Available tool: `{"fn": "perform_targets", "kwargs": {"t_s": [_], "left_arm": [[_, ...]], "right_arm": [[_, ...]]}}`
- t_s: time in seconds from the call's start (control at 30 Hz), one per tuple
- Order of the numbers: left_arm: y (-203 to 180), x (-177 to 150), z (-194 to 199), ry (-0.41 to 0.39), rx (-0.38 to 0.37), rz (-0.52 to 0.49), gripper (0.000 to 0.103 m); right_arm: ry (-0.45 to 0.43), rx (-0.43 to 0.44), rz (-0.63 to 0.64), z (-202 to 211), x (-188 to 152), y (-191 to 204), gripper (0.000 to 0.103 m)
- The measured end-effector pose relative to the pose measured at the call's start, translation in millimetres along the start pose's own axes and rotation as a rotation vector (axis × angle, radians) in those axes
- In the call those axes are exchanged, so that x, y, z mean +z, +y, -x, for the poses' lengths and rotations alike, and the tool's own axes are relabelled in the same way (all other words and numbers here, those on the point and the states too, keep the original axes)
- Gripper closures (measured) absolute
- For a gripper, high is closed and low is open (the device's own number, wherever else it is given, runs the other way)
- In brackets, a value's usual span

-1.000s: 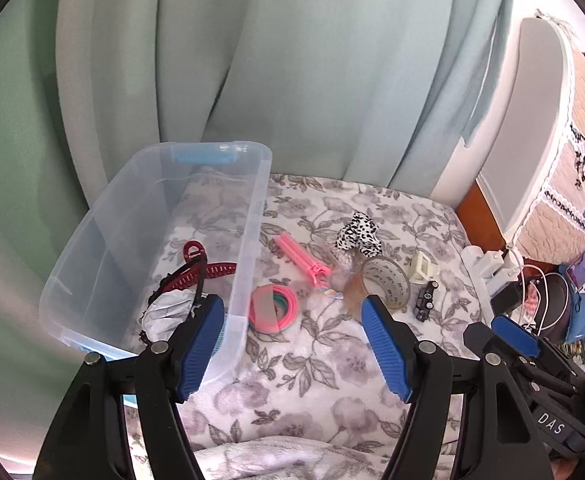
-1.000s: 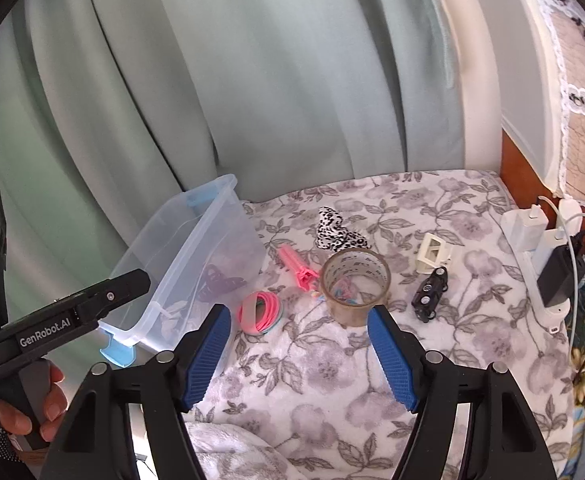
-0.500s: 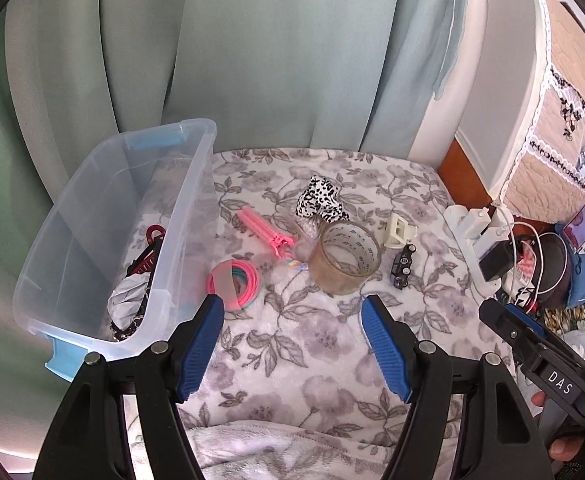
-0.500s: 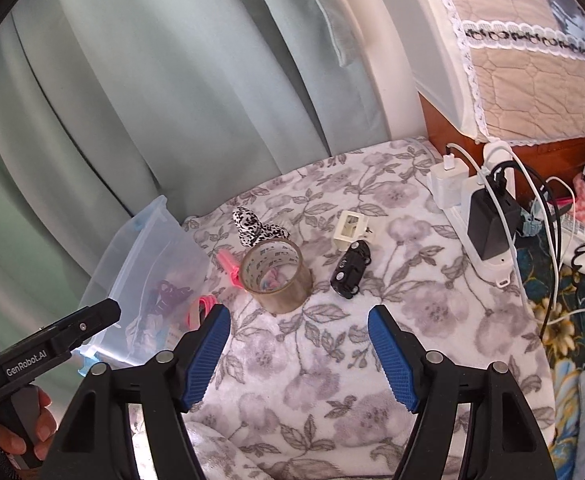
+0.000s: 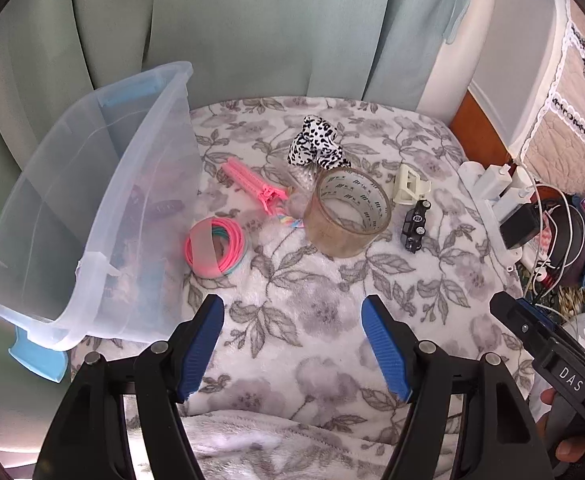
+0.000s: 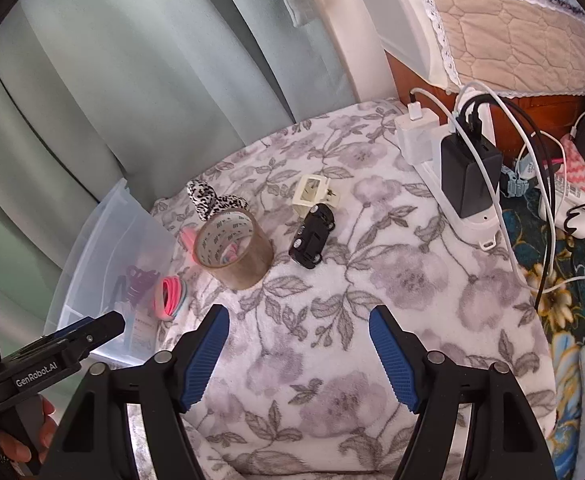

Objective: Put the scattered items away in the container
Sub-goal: 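Grasp the clear tape roll with the left tool while the right tool grasps the black toy car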

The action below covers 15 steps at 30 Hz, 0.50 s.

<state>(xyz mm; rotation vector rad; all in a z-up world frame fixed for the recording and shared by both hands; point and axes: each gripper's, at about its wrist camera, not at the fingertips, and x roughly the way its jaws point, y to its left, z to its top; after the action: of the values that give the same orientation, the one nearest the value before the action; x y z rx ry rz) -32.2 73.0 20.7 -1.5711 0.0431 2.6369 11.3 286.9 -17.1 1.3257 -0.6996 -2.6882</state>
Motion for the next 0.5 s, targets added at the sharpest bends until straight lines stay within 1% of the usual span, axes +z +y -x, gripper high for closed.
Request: {"fn": "perform_targets", "kwargs": {"t_s": [0.07, 0.2, 0.4, 0.5], "left_arm": [[0, 0, -10, 0.021, -0.001, 0.009, 0.031], [-2, 5, -30, 0.045, -0.004, 0.02, 0.031], [-4, 24, -60, 0.063, -0.004, 0.042, 0.031], [-6, 34, -76, 0.077, -0.018, 0.046, 0.031]], "right_arm": [[0.04, -0.022, -0.007, -12, -3, -5, 0.027], [0.103, -0.037, -0.006, -34, -7, -10, 0.027], [0.172, -0.045, 0.033, -67, -5, -4, 0.027], [0.192, -0.046, 0.054, -83, 1, -1, 0.027]]}}
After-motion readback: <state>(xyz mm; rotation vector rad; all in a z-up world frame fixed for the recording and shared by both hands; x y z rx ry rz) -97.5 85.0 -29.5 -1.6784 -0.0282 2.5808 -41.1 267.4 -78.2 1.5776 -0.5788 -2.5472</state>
